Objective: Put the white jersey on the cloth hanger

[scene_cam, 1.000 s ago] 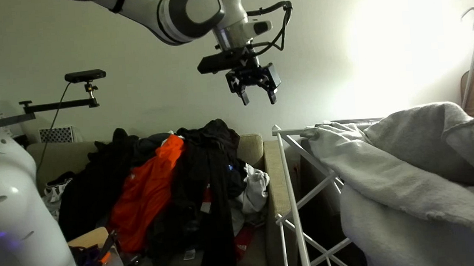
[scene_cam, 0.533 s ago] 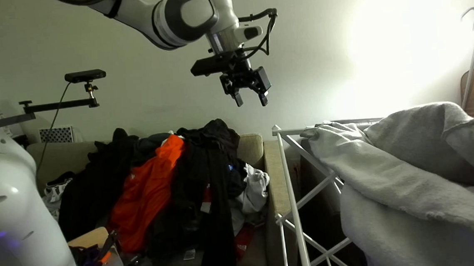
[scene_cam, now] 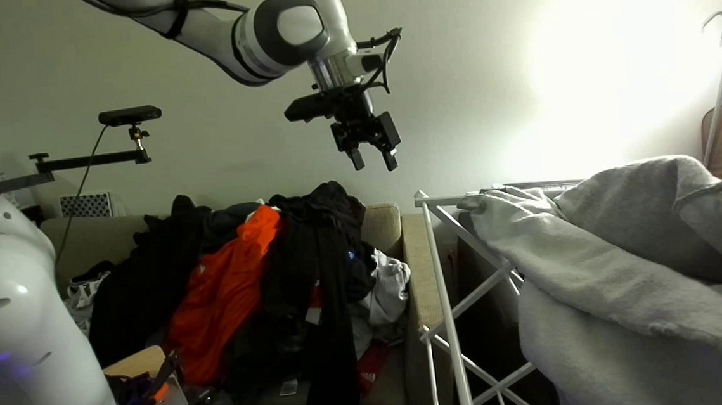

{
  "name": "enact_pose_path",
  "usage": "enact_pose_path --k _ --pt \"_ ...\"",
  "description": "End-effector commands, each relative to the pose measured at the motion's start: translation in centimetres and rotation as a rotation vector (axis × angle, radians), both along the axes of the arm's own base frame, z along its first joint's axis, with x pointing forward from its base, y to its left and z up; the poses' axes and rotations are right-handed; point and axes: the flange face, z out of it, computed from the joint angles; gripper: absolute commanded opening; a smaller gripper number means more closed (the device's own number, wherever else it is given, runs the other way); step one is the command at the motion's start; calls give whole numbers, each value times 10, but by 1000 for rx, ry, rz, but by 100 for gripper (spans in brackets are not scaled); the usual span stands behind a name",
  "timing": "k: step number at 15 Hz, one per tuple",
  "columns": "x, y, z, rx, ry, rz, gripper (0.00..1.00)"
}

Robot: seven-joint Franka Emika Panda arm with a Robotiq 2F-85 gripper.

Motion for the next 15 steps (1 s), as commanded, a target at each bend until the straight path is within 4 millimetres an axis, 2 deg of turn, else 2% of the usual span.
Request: enact_pose_path --k 1,6,15 --pt "4 7 -2 -21 49 -27 100" --pt "7 11 -4 -29 101 -14 100" --pt "9 8 -4 -14 88 -7 100"
